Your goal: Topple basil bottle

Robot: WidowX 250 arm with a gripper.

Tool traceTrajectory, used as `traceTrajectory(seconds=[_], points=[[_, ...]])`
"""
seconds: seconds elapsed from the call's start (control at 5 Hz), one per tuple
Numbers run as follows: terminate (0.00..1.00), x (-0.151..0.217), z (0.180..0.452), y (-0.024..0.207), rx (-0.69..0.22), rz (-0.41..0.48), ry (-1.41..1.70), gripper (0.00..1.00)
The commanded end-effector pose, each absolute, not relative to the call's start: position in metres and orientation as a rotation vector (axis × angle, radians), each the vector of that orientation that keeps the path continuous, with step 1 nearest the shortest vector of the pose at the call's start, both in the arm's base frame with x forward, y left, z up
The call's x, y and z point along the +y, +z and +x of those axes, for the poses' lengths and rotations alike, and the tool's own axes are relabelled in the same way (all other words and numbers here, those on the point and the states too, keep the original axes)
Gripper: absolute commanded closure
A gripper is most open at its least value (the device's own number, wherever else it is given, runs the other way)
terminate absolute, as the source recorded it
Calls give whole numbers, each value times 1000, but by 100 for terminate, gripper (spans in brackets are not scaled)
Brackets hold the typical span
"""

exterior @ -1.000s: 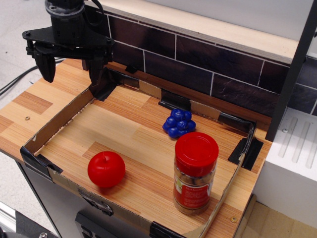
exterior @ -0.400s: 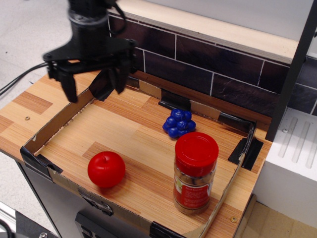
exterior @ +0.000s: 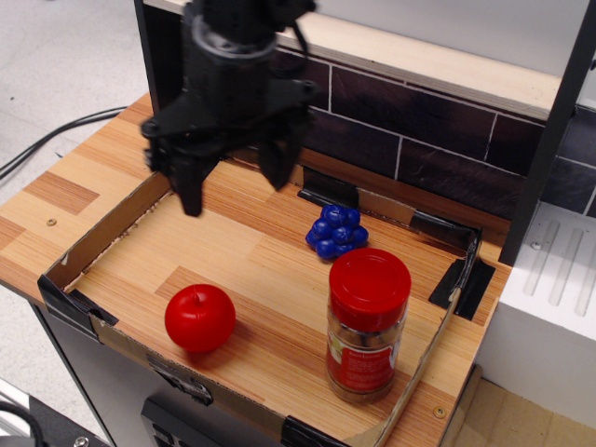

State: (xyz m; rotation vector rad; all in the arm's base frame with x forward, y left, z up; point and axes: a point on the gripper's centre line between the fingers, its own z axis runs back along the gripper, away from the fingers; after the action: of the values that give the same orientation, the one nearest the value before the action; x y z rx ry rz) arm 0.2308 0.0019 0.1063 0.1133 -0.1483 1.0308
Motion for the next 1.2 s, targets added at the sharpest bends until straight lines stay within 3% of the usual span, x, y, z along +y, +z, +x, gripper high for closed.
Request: traceTrajectory(seconds=[0.0,0.6,1.0], points=[[0,-33,231,110,-219,48,1103,0],[0,-72,218,89,-203,17,1214,0],[0,-90,216,84,-139,-16,1268,0]])
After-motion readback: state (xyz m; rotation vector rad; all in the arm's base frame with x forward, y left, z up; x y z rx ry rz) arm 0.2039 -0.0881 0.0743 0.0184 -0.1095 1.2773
